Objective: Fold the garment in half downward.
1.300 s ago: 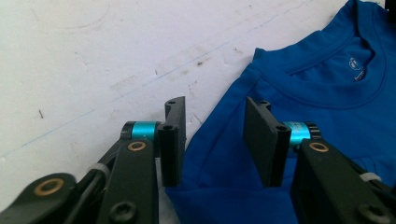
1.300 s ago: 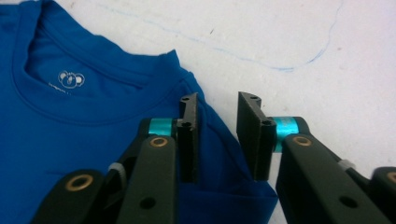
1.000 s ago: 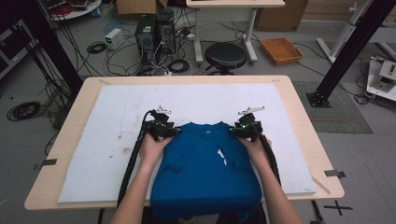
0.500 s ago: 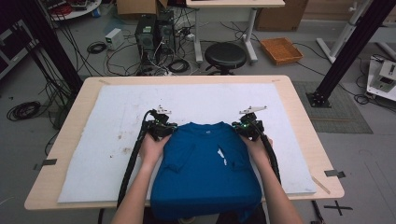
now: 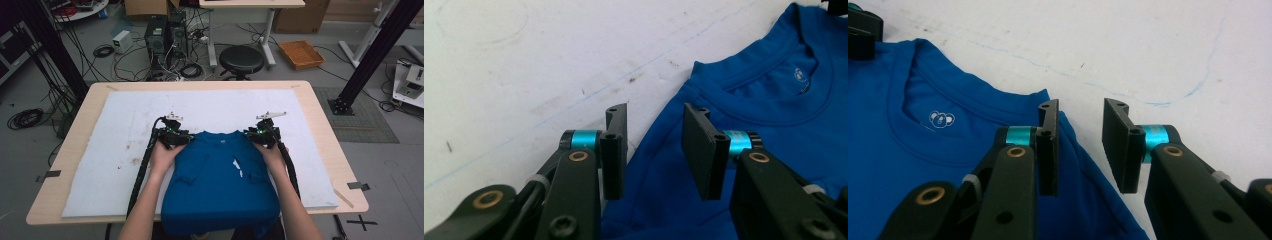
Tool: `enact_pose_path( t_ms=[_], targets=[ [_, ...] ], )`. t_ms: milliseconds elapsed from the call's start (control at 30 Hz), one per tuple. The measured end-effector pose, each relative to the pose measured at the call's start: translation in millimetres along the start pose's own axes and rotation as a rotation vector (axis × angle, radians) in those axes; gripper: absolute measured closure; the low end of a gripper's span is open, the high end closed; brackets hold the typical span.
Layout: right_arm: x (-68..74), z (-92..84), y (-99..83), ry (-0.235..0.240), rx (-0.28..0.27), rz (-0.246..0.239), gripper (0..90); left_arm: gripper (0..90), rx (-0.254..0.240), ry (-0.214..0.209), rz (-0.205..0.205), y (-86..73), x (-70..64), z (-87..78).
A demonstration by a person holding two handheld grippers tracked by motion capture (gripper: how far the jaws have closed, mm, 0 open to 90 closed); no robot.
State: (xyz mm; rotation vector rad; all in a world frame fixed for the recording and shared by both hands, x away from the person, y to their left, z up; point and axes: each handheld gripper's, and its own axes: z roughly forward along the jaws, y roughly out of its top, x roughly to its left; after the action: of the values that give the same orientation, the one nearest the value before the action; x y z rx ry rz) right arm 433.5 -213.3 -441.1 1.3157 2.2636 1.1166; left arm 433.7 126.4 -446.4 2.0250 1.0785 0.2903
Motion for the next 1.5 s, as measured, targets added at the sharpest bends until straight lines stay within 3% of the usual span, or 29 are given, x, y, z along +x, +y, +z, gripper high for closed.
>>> enact_pose_path(
  t_ms=[133, 267, 300, 367, 500, 633, 900, 1067, 1300, 1500],
  targets=[
    [0.6, 7.2, 2.2, -0.015, 0.036, -0.012, 69.1, 62.9, 0.043, 0.026, 0.053, 8.5, -6.2, 5.9],
    [3.4, 11.7, 4.0, -0.022, 0.058, -0.032, 69.5, 64.0, 0.056, 0.052, 0.066, 11.0, -9.5, 8.0],
    [3.7, 11.7, 4.1, -0.023, 0.059, -0.038, 70.5, 69.0, 0.055, 0.068, 0.071, 10.7, -10.5, 8.0],
    [4.6, 10.5, 4.5, -0.014, 0.071, -0.055, 81.2, 74.4, 0.05, 0.075, 0.085, 10.0, -12.5, 8.0],
    [7.8, 10.1, 5.1, -0.019, 0.07, -0.082, 87.7, 86.8, 0.051, 0.076, 0.109, 10.6, -16.3, 9.5],
    [7.6, 7.9, 5.9, -0.022, 0.055, -0.079, 88.1, 87.7, 0.047, 0.069, 0.101, 10.8, -15.1, 9.4],
    [0.4, 1.9, 14.6, 0.008, 0.011, -0.05, 88.1, 88.4, 0.002, 0.065, 0.099, 15.1, -8.5, 4.8],
    [-0.9, 0.2, 21.1, 0.008, -0.011, -0.045, 88.1, 88.4, -0.072, 0.043, 0.069, 19.0, -2.2, -2.6],
    [1.4, -14.9, 26.5, 0.019, -0.053, -0.049, 88.1, 88.4, -0.134, 0.024, 0.111, 24.0, -9.3, -24.0],
    [13.6, -45.4, 20.4, 0.038, -0.11, -0.081, 88.1, 88.3, -0.173, 0.005, 0.165, 21.5, -20.5, -48.6]
  ],
)
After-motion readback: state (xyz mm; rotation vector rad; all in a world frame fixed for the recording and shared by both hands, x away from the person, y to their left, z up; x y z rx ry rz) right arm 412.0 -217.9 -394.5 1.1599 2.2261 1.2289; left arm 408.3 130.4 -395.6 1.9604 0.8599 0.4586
